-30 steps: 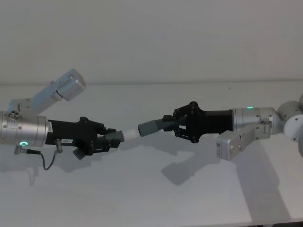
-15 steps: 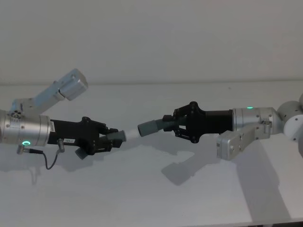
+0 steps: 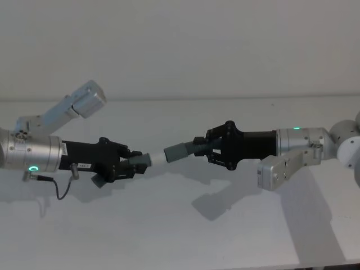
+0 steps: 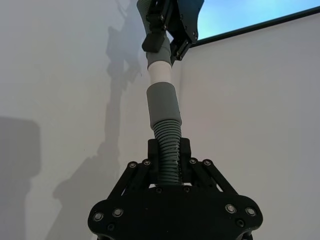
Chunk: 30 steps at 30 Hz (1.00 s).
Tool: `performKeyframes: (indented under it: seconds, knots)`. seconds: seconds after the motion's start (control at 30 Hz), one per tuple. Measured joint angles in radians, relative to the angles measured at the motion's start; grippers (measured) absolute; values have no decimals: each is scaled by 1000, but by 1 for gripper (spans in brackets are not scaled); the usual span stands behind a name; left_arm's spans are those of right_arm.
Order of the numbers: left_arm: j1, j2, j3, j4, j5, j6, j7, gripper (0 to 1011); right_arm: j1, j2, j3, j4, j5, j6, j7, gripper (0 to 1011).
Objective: Use both hands to pick up one end of the pipe from the table, align the ends, and insert them.
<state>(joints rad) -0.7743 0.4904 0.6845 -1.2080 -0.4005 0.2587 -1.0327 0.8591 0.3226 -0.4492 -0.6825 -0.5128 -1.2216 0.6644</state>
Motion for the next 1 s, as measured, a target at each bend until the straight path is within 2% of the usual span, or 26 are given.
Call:
performKeyframes:
  seconds: [1.0]
  knots:
    - [-22,-5,30,21,-16,-10,3,327,0,0,0,0,0,0,0,212]
